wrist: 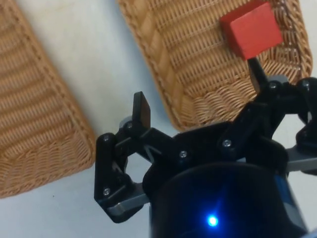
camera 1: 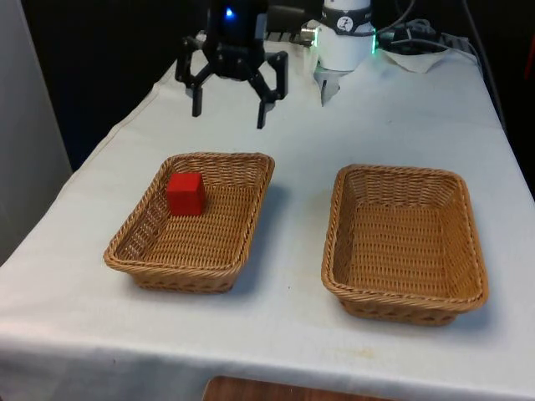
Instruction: Pick up the red cube and place it into the right basket.
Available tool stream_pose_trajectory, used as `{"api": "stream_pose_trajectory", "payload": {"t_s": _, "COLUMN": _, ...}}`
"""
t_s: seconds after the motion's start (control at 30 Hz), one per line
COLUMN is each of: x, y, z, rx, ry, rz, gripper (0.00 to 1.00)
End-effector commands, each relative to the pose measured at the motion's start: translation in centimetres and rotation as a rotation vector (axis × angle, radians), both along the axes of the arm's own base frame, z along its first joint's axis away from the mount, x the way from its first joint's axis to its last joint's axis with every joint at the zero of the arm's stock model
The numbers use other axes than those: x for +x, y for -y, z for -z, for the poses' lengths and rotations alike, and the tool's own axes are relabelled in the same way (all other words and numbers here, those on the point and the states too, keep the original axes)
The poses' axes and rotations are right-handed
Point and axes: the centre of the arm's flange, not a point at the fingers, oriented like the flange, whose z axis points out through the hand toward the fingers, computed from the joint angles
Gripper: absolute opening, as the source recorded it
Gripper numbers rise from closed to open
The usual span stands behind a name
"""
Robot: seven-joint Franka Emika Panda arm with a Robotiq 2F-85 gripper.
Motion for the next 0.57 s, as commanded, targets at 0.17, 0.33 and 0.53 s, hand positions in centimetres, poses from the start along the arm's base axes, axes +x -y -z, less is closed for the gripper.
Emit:
{"api": "stream_pose_trajectory", "payload": {"t_s": 0.17, "x": -0.1, "y": -2.4, "z": -1.0, "rx": -0.007, "ry": 0.019, "rz": -0.003, "gripper": 1.0}}
{"api": "stream_pose_trajectory", "payload": {"t_s": 0.33, "x": -0.1, "y": -3.7, "z": -1.2, "rx": -0.004, "ry": 0.03, "rz": -0.008, "gripper": 1.0}}
{"api": "stream_pose_trajectory", "payload": {"t_s": 0.53, "x": 0.0, "y": -4.1, "z": -1.2, "rx": 0.005, "ry": 0.028, "rz": -0.013, "gripper": 1.0}}
